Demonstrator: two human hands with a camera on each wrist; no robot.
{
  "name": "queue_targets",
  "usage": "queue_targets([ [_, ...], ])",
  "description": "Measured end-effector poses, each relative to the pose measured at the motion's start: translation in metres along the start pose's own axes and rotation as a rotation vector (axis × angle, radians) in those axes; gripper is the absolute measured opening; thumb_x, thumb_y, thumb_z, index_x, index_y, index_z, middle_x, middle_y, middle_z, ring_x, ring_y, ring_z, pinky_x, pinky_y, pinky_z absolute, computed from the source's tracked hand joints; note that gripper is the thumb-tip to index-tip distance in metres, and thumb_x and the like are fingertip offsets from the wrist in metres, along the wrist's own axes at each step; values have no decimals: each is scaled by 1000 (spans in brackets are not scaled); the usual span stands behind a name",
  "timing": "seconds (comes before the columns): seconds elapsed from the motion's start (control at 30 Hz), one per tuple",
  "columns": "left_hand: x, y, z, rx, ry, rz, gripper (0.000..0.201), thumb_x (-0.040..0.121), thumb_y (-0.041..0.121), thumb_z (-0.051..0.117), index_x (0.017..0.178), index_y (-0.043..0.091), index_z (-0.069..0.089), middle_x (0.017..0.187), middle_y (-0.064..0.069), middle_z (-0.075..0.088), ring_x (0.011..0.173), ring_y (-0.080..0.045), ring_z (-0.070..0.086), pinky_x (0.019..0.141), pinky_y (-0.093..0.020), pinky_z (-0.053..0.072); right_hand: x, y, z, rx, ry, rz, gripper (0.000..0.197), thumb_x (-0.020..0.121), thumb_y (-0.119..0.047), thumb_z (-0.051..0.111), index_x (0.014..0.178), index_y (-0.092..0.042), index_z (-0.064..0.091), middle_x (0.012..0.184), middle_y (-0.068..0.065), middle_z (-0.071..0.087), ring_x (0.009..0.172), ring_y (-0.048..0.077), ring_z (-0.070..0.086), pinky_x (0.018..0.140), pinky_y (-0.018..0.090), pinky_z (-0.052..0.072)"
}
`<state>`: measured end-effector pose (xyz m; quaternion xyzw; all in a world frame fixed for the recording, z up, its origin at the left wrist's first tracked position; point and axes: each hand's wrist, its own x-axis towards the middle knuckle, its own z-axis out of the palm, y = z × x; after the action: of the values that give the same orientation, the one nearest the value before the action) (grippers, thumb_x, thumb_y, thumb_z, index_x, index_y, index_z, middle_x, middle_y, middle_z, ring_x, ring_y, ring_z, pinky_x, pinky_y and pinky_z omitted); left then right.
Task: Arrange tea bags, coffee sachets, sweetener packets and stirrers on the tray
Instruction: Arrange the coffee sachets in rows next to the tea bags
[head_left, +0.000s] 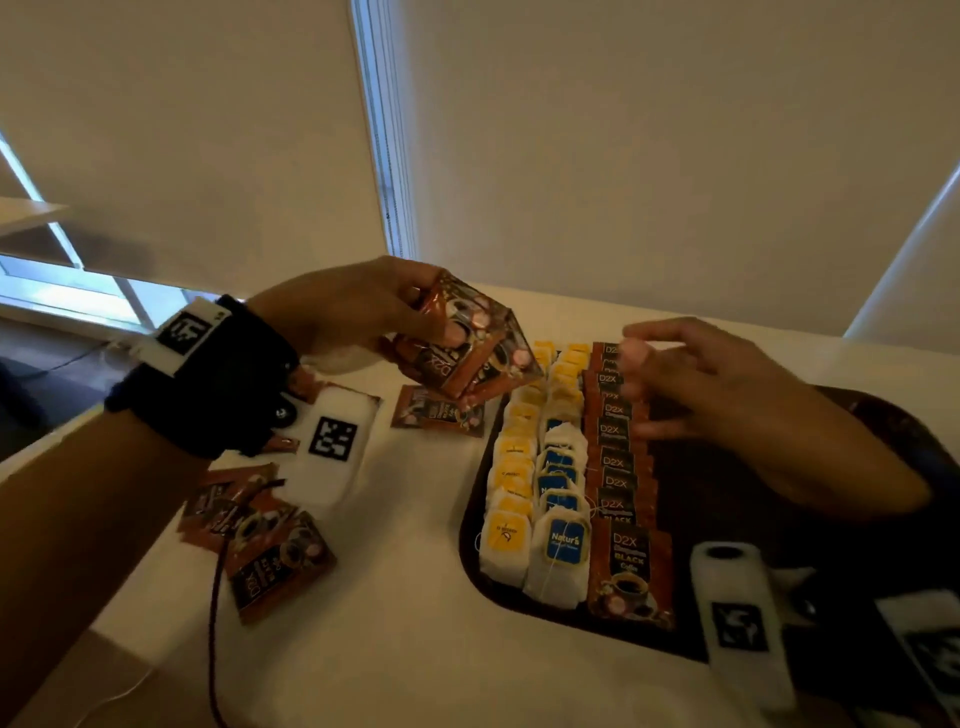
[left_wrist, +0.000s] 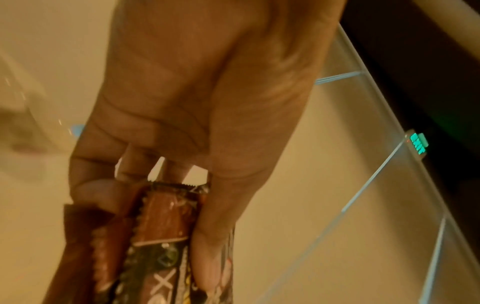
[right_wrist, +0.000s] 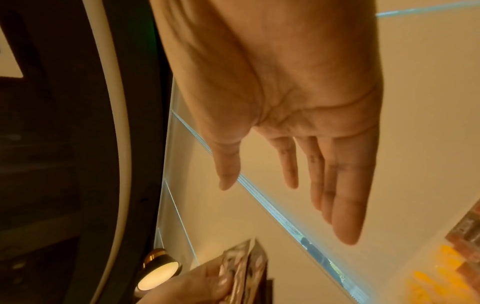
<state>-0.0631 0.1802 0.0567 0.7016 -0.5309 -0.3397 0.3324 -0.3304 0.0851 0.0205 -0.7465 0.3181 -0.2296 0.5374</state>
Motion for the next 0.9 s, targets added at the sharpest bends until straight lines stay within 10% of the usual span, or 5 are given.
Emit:
queue_targets([
  [0.27, 40, 36, 67, -29, -196, 248, 31, 77, 9, 70, 104, 21, 63, 95, 4, 69, 80, -5, 68, 59, -17, 50, 22, -8, 22, 243, -58, 91, 42, 86, -41, 58, 117, -14, 47, 98, 4, 67, 76, 17, 71, 61, 28, 58],
  [0.63, 60, 31, 87, -246, -21, 293, 82, 53, 41, 85, 124, 30, 46, 98, -2, 70, 83, -13, 69, 61, -23, 52, 32, 2, 5, 638, 214, -36, 26, 96, -34, 46, 106, -15, 60, 87, 1, 71, 67, 9, 67, 50, 18, 50],
  [0.9, 68, 29, 102, -329, 48, 311, 45, 75, 5, 73, 112, -12, 54, 102, -27, 66, 82, -26, 69, 61, -23, 56, 37, 8, 11, 569, 316, -48, 30, 94, -38, 49, 113, -17, 58, 88, -1, 71, 70, 8, 69, 54, 19, 52],
])
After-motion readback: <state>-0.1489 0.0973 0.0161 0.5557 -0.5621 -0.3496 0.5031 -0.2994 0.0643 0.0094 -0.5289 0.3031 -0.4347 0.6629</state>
